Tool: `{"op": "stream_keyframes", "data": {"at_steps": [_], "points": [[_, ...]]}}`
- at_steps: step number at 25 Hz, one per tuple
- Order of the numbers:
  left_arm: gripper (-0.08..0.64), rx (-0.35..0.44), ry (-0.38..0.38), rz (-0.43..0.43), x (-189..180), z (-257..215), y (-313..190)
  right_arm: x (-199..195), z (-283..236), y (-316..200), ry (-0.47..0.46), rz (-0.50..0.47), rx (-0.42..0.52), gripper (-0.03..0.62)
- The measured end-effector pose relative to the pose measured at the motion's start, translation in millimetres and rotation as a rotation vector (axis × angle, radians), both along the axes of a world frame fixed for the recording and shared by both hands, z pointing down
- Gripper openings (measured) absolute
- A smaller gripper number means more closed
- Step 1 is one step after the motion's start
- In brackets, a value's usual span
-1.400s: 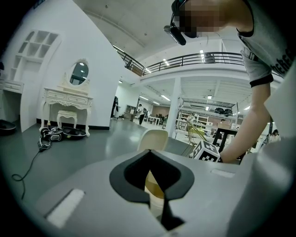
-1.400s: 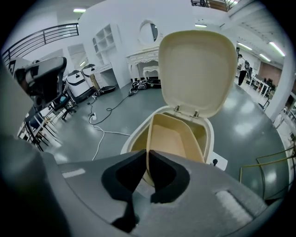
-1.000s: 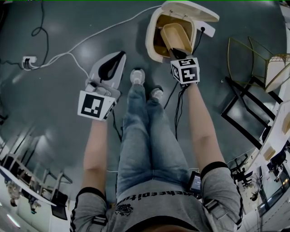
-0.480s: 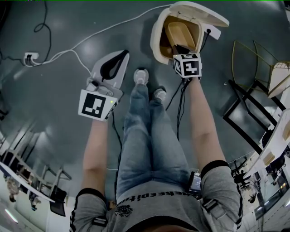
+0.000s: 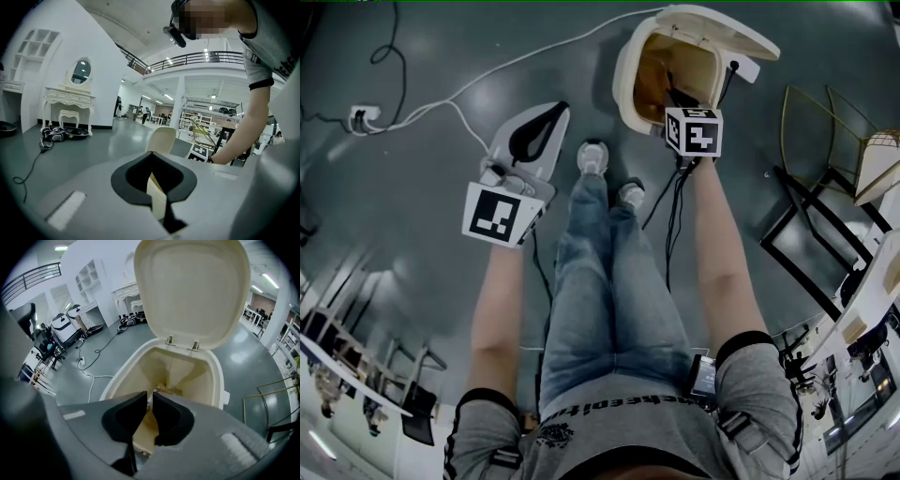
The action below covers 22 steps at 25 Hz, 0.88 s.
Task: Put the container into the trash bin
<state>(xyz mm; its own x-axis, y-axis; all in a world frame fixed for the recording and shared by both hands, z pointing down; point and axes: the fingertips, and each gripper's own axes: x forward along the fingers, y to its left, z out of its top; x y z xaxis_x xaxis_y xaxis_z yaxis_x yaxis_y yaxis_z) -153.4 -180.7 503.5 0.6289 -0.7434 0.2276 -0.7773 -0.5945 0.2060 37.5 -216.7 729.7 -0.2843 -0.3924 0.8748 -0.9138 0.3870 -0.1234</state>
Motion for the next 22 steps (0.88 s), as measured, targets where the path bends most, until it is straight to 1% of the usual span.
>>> {"op": "stream_keyframes", "data": {"at_steps": [2,4,8,14,17,22], "points": [[0.014,0.004,0.0,0.012,4,0,-1,-1,-1,2,-0.02,0.003,-0.005,0.042],[0.015,0.01,-0.003,0.03,8,-1,-4,-3,-3,5,-0.034,-0.003,-0.008,0.004],[0.014,0.021,-0.011,0.066,17,-3,-9,-5,-10,10,-0.068,-0.002,0.005,0.002],[0.015,0.031,-0.01,0.111,32,-7,-15,-5,-30,13,-0.128,0.033,0.049,0.002],[0.014,0.036,-0.016,0.137,42,-7,-19,-3,-45,13,-0.167,0.06,0.082,0.002],[0.015,0.055,-0.018,0.173,60,-14,-22,1,-77,18,-0.215,0.093,0.162,0.002]]}}
